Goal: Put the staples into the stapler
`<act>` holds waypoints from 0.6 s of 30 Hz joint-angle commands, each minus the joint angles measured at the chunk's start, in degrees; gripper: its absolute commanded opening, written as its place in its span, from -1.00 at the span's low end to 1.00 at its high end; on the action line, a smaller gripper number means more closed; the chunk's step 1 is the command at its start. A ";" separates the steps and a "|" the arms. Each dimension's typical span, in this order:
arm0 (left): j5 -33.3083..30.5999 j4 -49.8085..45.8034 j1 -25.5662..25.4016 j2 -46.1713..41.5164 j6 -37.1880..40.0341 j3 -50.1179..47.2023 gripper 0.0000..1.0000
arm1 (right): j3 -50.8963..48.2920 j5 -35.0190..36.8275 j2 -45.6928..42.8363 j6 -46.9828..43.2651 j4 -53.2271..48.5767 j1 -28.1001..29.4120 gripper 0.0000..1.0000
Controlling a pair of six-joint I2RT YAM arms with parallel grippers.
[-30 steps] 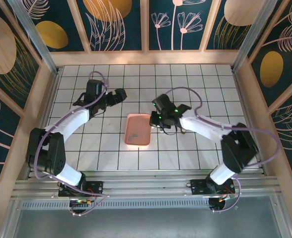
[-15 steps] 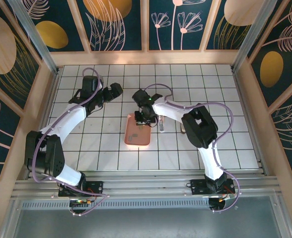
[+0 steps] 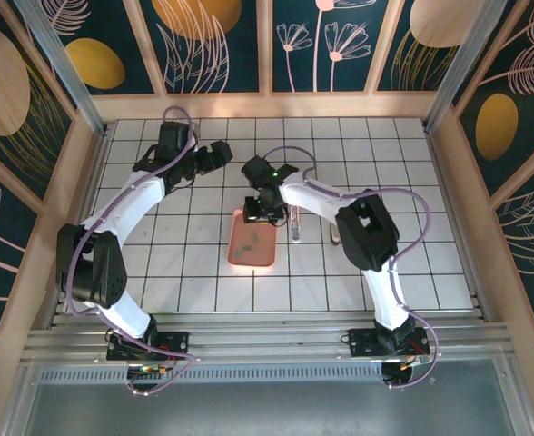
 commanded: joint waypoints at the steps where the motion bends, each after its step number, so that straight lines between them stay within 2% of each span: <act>1: 2.25 -3.74 -4.78 4.39 5.80 5.93 0.80 | -6.67 0.00 -12.38 5.23 1.00 -3.55 -0.24; 10: 11.16 -5.04 -12.93 15.45 14.19 14.77 0.61 | -41.81 -11.47 -36.09 25.11 19.78 -11.31 -0.39; 13: 13.21 -6.17 -14.97 20.08 17.00 18.35 0.58 | -49.06 -15.95 -39.21 28.89 24.29 -15.49 -0.40; 18: 16.15 -7.53 -16.99 26.82 20.77 24.47 0.46 | -54.95 -17.87 -40.27 31.60 29.22 -17.42 -0.48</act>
